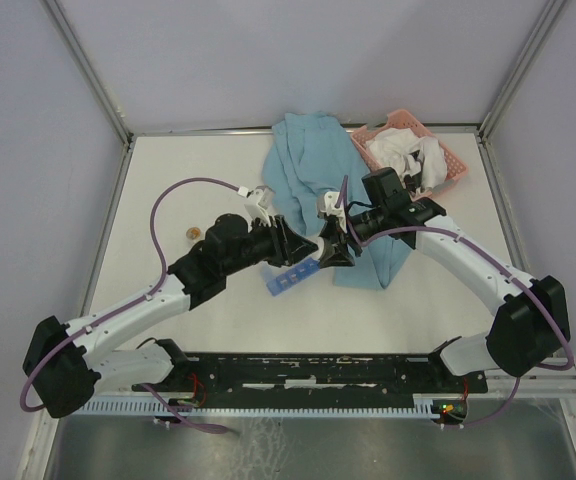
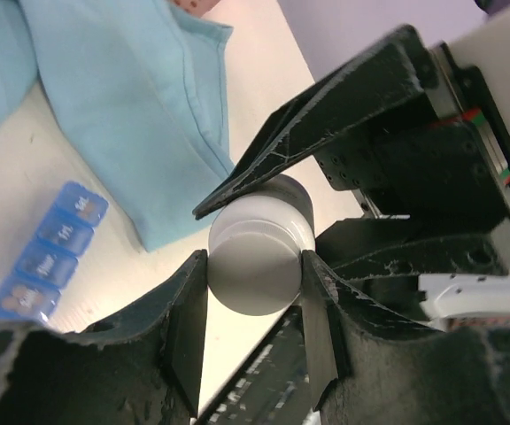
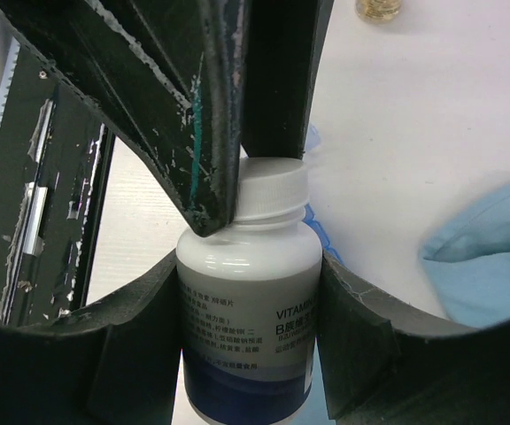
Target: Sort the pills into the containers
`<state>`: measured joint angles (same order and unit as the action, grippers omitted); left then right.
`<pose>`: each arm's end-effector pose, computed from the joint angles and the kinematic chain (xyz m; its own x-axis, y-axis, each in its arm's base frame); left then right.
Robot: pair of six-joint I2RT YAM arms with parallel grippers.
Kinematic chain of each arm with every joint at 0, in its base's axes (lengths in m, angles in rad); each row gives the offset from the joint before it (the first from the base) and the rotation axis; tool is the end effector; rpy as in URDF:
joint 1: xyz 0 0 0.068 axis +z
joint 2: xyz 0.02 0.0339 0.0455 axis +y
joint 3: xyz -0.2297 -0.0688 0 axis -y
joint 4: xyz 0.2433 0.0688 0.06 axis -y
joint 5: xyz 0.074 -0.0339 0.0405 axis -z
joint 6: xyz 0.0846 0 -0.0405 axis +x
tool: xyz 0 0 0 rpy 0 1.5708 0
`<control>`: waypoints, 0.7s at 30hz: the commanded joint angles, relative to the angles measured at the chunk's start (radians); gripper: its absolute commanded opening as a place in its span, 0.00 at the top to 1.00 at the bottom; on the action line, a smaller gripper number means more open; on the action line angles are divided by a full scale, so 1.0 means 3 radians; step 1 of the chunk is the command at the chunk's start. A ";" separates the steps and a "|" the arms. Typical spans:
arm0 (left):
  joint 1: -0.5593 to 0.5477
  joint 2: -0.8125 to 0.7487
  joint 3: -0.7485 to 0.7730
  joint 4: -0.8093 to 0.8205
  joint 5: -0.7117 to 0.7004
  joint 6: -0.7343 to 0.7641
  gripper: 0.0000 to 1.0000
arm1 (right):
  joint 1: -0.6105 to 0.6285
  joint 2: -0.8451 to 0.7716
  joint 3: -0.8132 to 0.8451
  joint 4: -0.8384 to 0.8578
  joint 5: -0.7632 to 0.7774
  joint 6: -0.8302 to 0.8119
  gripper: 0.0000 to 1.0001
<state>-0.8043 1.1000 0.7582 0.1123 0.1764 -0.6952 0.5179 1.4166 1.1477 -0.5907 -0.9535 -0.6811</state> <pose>0.2101 -0.2396 0.2574 -0.6513 -0.2327 -0.7222 0.5345 0.5348 -0.6544 0.2400 0.2161 0.2405 -0.0397 -0.4421 -0.8961 -0.9964 -0.0501 0.0689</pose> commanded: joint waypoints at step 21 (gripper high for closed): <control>-0.0044 -0.0074 0.0226 0.0254 0.0181 -0.0840 0.26 | -0.0039 0.0023 0.0075 0.0202 0.0200 0.0138 0.97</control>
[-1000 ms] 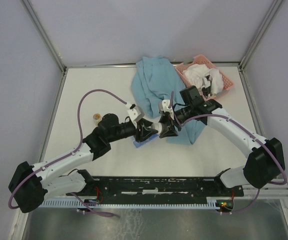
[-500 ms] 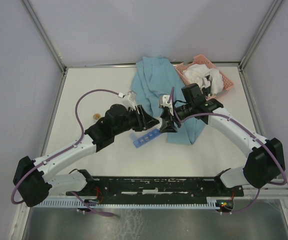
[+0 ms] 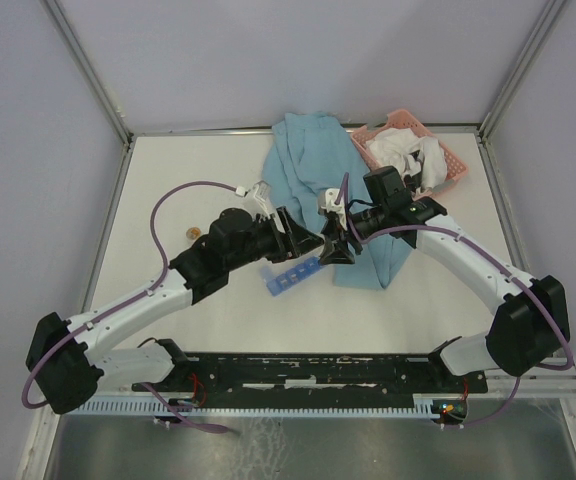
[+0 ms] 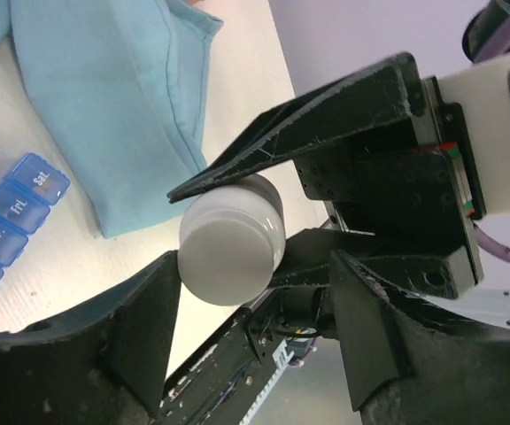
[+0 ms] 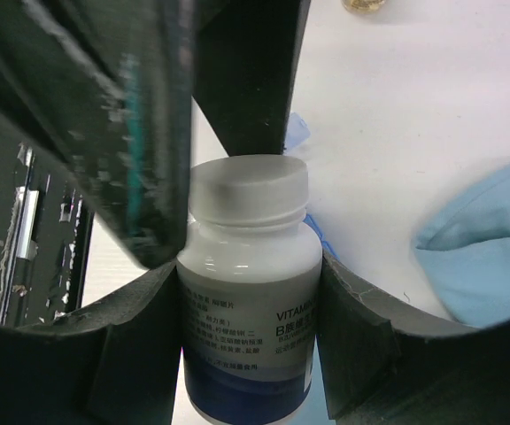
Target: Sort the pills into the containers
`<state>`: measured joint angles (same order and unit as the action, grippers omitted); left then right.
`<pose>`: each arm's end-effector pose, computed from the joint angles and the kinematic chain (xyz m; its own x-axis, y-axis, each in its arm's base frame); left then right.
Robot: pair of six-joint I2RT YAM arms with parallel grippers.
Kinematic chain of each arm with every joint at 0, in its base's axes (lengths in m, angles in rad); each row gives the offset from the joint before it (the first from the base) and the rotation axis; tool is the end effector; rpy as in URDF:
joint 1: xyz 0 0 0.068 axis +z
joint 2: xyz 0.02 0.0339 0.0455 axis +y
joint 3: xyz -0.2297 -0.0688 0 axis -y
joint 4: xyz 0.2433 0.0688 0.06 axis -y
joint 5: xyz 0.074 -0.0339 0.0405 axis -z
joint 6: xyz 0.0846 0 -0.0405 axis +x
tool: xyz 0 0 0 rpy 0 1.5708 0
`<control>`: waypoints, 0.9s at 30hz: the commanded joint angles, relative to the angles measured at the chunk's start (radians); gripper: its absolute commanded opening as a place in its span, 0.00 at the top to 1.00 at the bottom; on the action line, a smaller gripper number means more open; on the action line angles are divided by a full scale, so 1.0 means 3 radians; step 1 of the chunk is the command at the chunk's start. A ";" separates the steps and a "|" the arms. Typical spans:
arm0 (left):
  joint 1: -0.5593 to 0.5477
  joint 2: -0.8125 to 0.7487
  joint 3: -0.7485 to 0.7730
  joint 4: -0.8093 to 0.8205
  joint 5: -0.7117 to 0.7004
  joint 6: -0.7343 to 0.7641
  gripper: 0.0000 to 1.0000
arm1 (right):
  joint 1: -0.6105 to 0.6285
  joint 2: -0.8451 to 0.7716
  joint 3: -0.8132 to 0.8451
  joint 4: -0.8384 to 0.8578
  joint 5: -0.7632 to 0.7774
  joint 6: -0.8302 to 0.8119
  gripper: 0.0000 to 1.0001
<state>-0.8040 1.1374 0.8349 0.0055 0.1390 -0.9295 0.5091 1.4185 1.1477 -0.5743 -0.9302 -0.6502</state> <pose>0.2167 -0.2418 0.2606 -0.7666 -0.3481 -0.5396 0.3189 0.5229 -0.7905 0.2449 0.2144 0.2401 -0.0623 -0.4491 -0.8913 -0.9971 -0.0117 0.0756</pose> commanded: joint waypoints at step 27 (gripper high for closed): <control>-0.0046 -0.1420 -0.1787 0.1932 0.0645 0.3449 0.01 | -0.0025 -0.0011 0.0012 0.0060 -0.0174 -0.0192 0.95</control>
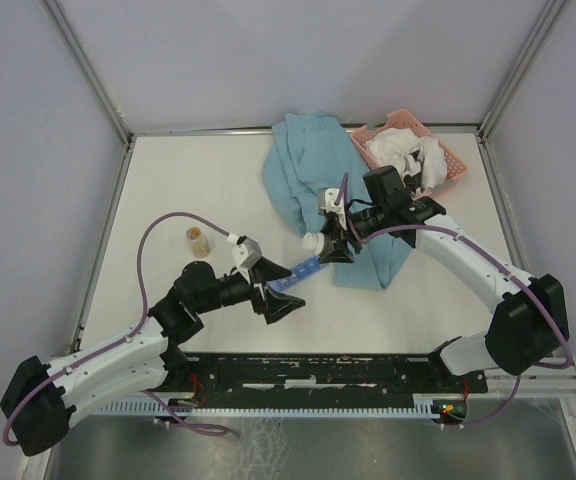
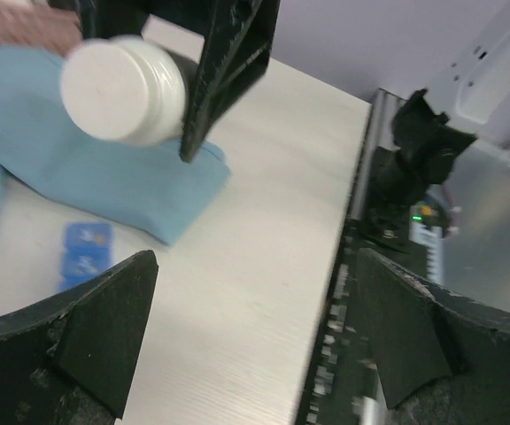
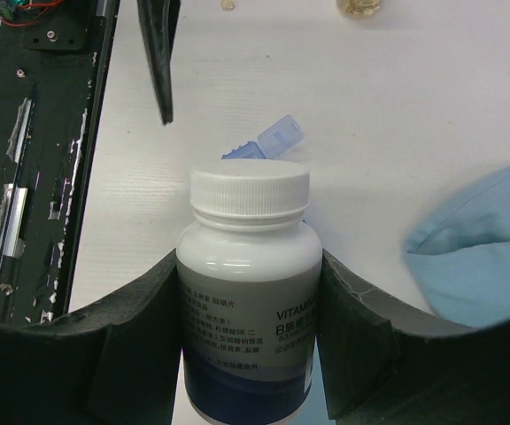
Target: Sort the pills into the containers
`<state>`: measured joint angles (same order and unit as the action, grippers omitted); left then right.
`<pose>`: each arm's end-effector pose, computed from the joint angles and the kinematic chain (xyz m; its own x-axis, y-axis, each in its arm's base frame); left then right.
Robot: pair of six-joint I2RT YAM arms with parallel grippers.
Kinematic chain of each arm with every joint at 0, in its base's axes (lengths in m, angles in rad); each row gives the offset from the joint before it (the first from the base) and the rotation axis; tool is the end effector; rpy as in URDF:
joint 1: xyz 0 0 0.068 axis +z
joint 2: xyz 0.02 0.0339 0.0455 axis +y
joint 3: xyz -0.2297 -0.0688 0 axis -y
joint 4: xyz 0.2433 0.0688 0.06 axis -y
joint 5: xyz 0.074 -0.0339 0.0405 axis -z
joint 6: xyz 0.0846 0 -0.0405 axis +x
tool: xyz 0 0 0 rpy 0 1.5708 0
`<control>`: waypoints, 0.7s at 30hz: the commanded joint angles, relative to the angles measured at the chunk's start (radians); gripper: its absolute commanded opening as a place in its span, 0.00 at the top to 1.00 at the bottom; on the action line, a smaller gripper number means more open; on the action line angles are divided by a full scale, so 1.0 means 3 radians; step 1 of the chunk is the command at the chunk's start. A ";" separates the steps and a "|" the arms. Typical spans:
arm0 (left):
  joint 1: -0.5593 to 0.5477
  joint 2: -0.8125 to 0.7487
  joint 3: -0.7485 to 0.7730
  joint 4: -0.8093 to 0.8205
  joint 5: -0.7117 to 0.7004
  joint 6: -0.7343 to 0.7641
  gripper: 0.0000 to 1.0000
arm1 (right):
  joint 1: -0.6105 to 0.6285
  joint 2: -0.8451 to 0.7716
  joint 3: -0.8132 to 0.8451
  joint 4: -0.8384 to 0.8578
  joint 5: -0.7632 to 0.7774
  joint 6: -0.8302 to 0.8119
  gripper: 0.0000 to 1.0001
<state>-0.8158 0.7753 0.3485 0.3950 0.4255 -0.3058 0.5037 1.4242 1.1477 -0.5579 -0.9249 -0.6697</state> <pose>0.1481 -0.2084 0.2234 -0.3056 -0.0754 -0.9492 0.8956 0.3157 -0.3134 0.2483 0.2140 0.2395 -0.0368 -0.4469 -0.8938 -0.9988 -0.0116 0.0469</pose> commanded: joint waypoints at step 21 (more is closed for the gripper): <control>0.0553 0.0999 0.0593 0.1246 0.1140 0.2001 0.09 | -0.0007 -0.0064 0.0005 -0.0180 -0.0394 -0.0426 0.95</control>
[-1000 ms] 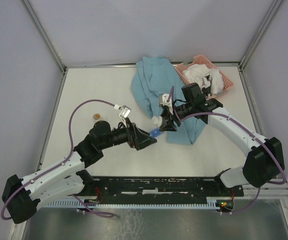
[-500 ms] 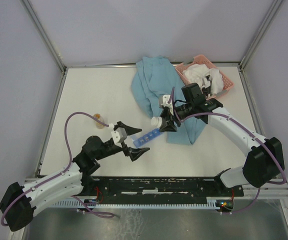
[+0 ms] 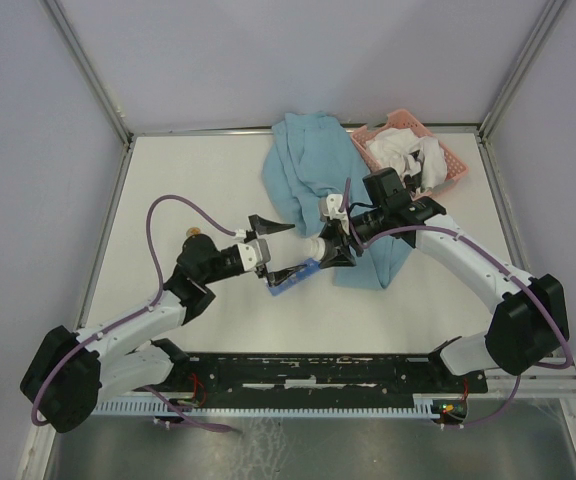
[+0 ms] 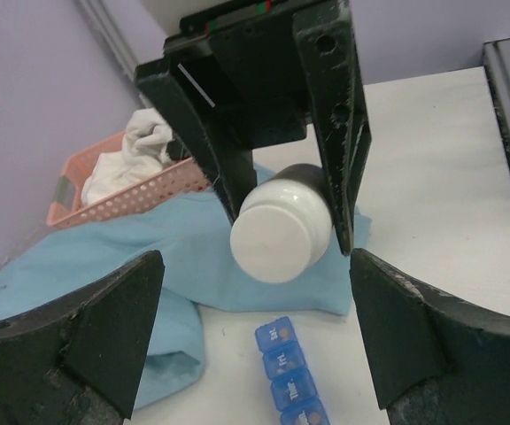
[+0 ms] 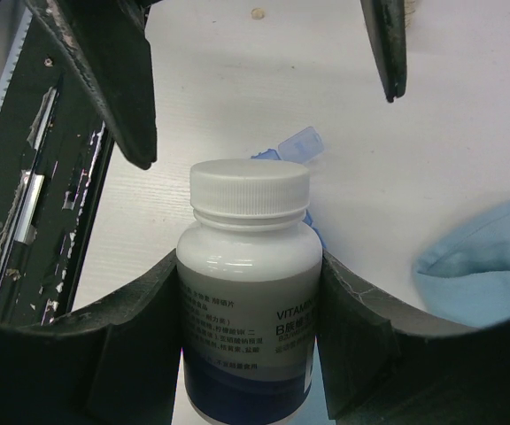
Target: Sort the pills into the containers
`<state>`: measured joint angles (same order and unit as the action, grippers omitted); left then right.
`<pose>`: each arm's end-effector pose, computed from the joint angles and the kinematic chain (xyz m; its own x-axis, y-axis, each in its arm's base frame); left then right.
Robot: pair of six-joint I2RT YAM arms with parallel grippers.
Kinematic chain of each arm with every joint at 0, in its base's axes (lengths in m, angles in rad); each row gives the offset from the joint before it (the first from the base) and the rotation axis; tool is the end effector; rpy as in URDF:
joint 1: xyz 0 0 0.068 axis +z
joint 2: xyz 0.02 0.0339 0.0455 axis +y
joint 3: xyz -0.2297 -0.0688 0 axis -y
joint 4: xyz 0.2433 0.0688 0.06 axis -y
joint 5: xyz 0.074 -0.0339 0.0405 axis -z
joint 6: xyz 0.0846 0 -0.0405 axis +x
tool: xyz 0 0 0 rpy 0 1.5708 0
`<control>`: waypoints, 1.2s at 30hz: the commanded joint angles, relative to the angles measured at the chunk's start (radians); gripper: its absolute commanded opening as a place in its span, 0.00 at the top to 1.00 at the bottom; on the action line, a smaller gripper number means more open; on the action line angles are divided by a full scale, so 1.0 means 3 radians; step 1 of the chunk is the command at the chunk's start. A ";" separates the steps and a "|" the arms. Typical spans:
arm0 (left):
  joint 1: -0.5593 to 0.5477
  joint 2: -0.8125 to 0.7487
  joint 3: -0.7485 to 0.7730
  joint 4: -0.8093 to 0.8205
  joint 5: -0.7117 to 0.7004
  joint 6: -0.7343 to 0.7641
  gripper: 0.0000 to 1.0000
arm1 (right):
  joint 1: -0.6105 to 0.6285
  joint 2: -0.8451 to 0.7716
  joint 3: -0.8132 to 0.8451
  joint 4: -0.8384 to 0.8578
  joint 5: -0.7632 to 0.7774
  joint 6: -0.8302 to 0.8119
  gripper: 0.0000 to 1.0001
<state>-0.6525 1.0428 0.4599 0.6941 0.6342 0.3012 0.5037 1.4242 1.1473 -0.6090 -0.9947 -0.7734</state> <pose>0.1934 -0.2109 0.2439 0.3681 0.0195 -0.9296 0.8878 0.2898 0.3576 0.2397 0.2131 0.2389 0.0229 -0.4219 -0.9064 -0.9944 -0.1030 0.0228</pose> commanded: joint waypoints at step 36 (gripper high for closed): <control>0.0009 0.0415 0.0534 -0.0268 0.0559 0.0115 0.41 | -0.0003 -0.0060 0.0007 -0.0020 -0.0189 -0.0081 0.95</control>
<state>-0.6518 1.1664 0.5808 0.5980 0.7963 0.3031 0.5037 1.4242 1.1473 -0.6159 -1.0111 -0.7841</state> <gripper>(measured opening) 0.611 0.601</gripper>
